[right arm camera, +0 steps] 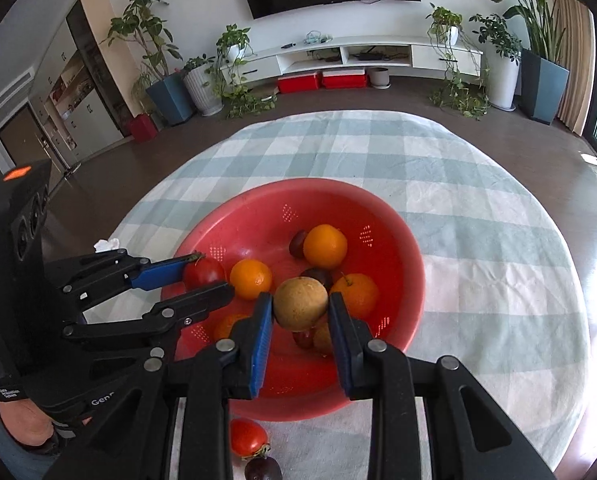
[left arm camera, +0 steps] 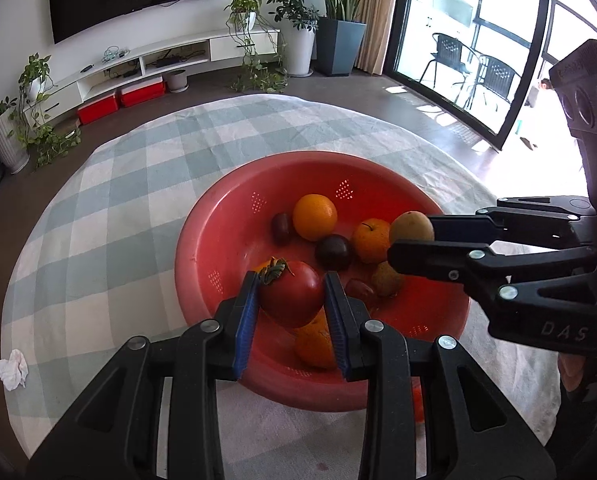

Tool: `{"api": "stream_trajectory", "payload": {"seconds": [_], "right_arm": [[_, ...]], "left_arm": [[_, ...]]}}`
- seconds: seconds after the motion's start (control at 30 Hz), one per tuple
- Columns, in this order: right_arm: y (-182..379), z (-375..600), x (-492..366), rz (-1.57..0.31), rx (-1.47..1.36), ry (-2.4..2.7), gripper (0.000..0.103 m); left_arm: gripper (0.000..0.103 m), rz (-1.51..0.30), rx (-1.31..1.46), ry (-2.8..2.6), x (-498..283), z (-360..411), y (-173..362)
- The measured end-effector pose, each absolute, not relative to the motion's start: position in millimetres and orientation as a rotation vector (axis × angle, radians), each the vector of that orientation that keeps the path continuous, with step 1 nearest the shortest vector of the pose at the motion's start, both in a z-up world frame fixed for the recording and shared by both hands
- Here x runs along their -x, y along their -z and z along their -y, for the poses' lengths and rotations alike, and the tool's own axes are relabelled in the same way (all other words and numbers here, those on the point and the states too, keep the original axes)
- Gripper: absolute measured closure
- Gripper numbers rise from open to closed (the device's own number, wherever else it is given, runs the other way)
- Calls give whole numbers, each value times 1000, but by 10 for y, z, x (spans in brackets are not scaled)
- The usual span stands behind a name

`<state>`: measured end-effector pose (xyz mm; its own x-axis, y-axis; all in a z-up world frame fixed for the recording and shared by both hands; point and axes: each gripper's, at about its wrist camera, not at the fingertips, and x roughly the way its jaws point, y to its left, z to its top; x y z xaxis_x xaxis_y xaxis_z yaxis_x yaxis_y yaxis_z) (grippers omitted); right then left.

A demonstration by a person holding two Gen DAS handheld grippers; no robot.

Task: Organize fruits
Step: 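Lower the tomato and brown fruit into the red basin with both grippers, then open both grippers to release the fruits into the basin and withdraw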

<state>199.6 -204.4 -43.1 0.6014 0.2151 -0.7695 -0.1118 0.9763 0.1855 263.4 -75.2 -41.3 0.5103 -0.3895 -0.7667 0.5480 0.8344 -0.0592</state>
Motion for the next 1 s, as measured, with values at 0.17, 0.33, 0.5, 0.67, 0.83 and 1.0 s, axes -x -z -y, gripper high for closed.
{"api": "stream_trajectory", "payload": {"seconds": [0.17,0.33,0.5,0.67,0.83,1.0], "right_arm": [[598,1920,-2083,-953,-34,-184,73],[684,1883,-2129,-968,-12,-173,72],[712,1855,-2155,-972,6,-166,72],[719,1855,-2155,-965,13,-166,72],[718,1834,-2152,-963,25,-168,72],[715,1836,-2150,-963,22,-166,71]], "left_arm": [[73,-876,-210,555,-2688,757,513],[73,-881,-214,549,-2715,734,562],[71,-875,-219,530,-2726,723,562],[71,-869,-210,534,-2704,712,550],[65,-855,-203,524,-2700,695,527],[51,-830,-187,508,-2675,643,442]]}}
